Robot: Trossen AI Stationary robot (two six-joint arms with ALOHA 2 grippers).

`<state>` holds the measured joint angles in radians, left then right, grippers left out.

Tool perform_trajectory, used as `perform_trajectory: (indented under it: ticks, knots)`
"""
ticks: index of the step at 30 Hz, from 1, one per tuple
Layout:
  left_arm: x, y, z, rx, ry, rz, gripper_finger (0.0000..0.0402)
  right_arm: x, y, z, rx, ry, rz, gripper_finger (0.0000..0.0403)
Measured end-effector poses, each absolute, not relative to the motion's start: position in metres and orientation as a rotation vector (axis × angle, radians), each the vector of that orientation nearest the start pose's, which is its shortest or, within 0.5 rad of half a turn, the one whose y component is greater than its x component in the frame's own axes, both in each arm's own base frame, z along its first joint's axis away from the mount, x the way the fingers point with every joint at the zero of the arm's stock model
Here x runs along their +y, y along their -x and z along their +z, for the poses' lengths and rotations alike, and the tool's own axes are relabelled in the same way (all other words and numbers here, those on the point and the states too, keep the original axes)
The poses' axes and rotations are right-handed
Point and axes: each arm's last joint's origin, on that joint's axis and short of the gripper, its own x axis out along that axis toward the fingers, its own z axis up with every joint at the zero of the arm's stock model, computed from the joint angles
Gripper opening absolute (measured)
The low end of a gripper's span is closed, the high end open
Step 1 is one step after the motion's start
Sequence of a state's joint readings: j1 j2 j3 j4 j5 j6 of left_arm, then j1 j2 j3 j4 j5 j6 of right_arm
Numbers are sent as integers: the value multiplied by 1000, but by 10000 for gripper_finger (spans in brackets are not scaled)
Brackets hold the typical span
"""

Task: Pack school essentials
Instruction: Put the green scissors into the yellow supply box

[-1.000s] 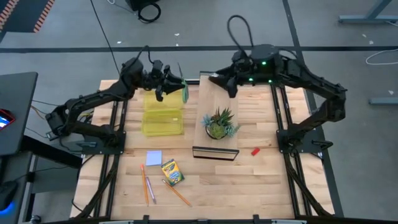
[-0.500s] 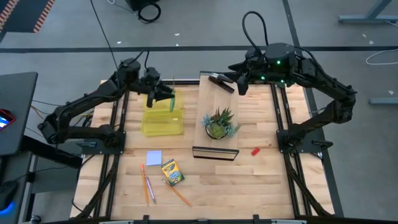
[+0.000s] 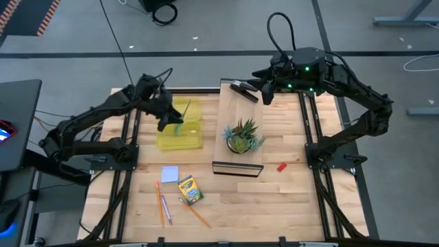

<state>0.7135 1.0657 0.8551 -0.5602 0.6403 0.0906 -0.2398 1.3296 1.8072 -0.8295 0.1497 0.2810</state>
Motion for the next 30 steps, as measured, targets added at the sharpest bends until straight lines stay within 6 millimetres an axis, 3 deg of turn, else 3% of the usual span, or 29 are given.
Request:
perform_trajectory:
  ticks: [13,24,30]
  knots:
    - [106,-168,226,853,290,198,139,-62,-234,490,304,-300,-435,191]
    - [93,-179,215,968,51,252,141,-64,-243,489,288,-299,-432,191]
    - [89,-191,197,1084,13,208,137,-63,-243,489,284,-304,-430,191]
